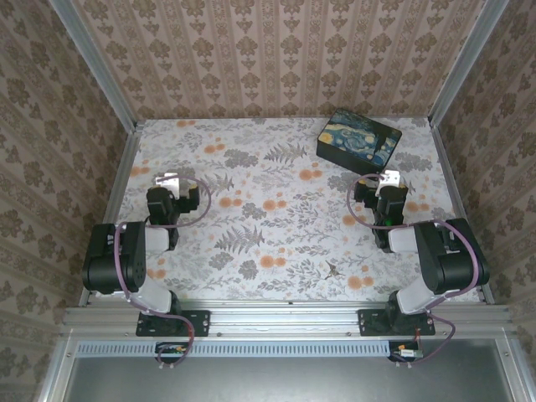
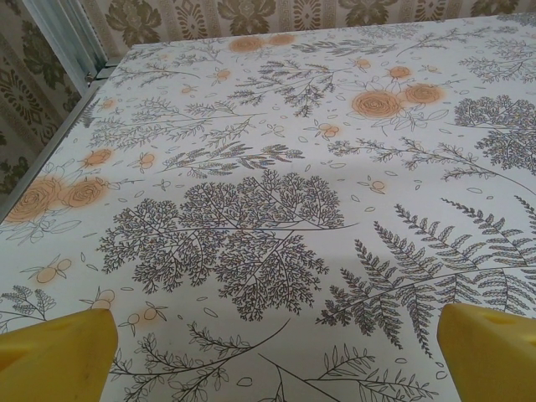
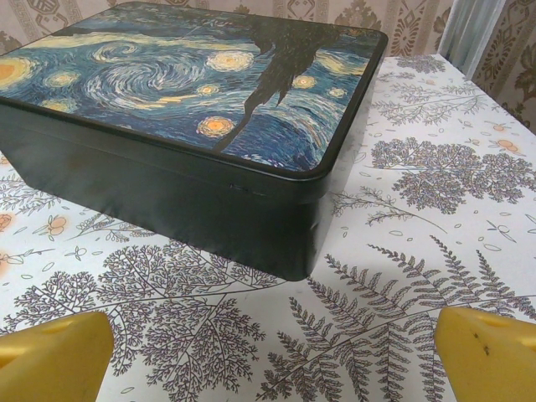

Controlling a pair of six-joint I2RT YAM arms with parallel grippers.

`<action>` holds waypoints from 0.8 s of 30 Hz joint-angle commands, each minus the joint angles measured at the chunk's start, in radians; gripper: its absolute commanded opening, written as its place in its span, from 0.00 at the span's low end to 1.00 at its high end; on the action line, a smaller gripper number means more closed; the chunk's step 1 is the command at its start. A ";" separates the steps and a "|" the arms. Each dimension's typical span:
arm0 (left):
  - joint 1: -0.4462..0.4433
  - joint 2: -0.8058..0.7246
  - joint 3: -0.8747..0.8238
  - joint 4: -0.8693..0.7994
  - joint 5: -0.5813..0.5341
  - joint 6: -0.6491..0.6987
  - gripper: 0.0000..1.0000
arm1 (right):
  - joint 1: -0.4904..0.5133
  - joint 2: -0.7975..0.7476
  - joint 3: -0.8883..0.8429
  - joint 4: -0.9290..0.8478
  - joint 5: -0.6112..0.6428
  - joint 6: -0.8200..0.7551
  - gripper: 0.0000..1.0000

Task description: Unlock a padlock with a key

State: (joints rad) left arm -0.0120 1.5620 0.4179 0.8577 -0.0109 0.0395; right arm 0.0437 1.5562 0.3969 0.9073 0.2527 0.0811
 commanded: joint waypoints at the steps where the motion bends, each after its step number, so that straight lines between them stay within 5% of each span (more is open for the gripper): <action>1: -0.004 -0.021 -0.013 0.005 0.006 0.019 1.00 | -0.004 -0.028 -0.010 -0.014 -0.020 -0.011 1.00; 9: 0.024 -0.039 -0.010 -0.003 0.025 -0.011 1.00 | -0.024 -0.076 -0.027 -0.026 -0.013 0.018 1.00; 12: 0.049 -0.142 0.125 -0.343 0.000 -0.053 1.00 | -0.012 -0.109 0.010 -0.090 0.018 0.002 1.00; 13: 0.048 -0.165 0.164 -0.408 -0.038 -0.062 1.00 | -0.019 -0.221 0.078 -0.306 0.050 0.034 1.00; 17: 0.052 -0.225 0.202 -0.419 -0.103 -0.250 1.00 | -0.150 -0.426 0.204 -0.625 0.005 0.147 1.00; 21: 0.161 -0.134 0.411 -0.708 0.172 -0.365 1.00 | -0.349 -0.310 0.385 -0.873 -0.165 0.342 1.00; 24: 0.033 -0.096 0.587 -0.990 0.055 -0.272 1.00 | -0.404 -0.176 0.526 -0.968 -0.305 0.386 0.98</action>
State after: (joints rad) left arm 0.1200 1.4475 0.8845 0.2054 0.0380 -0.2268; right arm -0.3325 1.2655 0.8627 0.2005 0.1303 0.3447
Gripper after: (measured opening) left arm 0.998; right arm 0.985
